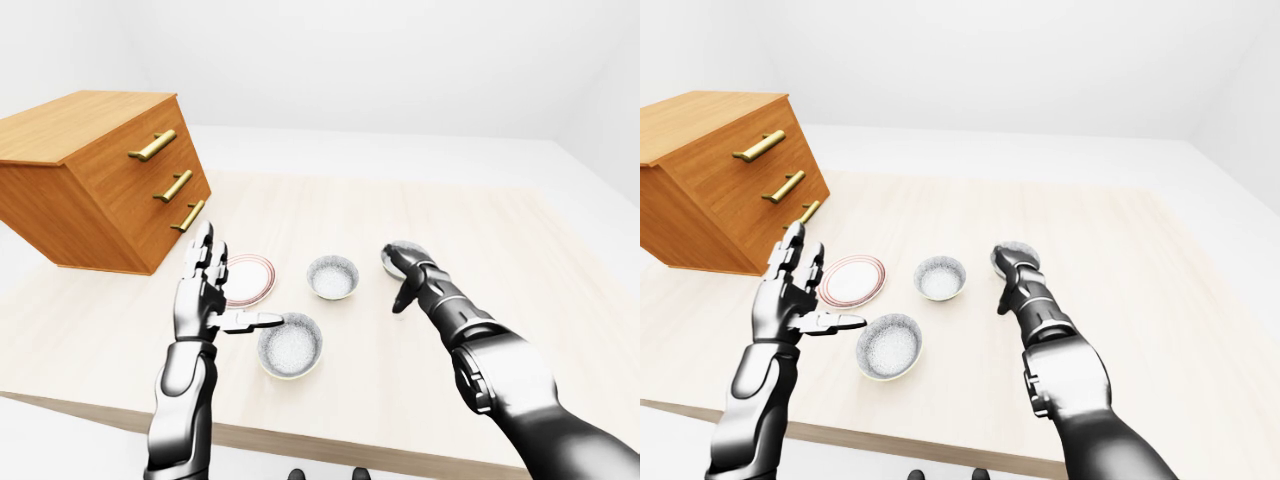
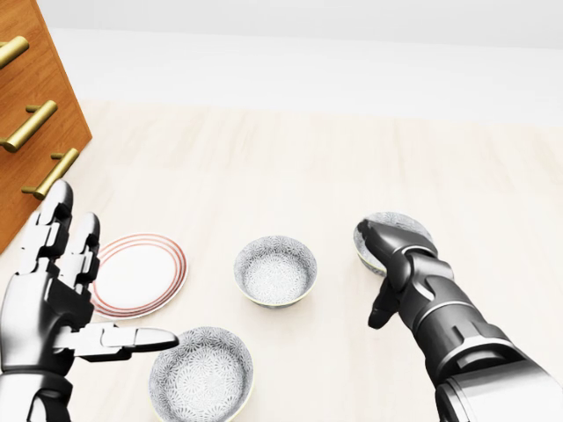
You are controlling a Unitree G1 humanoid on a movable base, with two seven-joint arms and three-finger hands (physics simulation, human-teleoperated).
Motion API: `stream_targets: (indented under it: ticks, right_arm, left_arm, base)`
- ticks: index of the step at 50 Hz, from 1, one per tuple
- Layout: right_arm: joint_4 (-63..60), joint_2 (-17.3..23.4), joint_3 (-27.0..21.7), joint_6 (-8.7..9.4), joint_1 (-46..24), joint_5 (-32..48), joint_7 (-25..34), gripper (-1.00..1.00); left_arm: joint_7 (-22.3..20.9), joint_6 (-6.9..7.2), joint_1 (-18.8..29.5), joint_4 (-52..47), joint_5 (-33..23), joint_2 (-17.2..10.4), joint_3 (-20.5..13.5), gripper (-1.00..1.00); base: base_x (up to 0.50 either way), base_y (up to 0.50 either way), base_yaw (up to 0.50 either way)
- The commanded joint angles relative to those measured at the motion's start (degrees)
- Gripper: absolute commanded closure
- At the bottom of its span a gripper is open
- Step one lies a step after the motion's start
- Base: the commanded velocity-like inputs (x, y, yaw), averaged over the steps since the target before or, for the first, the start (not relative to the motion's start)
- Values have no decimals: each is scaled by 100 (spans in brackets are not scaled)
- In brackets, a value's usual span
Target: Stack the bowl at the front on the bowl in the middle.
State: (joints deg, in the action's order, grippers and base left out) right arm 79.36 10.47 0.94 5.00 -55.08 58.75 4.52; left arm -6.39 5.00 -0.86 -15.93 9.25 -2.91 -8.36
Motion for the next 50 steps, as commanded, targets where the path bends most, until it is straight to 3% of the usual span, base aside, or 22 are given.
stream_targets:
  ticks: [1, 28, 35, 38, 45, 50]
  right_arm:
    - [12, -2, -33, 0, 13, 110, -105, 100]
    - [-43, 115, -144, 0, -188, -129, -1086, 100]
    - [-132, 179, -153, 0, -366, -392, -1570, 100]
    - [-250, 212, -132, 0, -425, -533, -2082, 100]
    - [-728, 155, 82, 0, -165, -653, -2567, 100]
    - [-1556, 51, 221, 0, 305, -589, -2510, 100]
  left_arm:
    - [-29, 0, -21, -73, 48, -12, -47, -100]
    - [-6, 0, 34, -12, 64, -26, -76, -100]
    - [19, 0, 79, 37, 64, -35, -79, -100]
    - [46, 0, 108, 54, 64, -38, -80, -100]
    - [56, 0, 89, 3, 76, -42, -83, -100]
    - [51, 0, 81, -24, 84, -43, -91, -100]
  base:
    - [0, 0, 0]
    - [0, 0, 0]
    - [0, 0, 0]
    - [0, 0, 0]
    - [0, 0, 0]
    - [0, 0, 0]
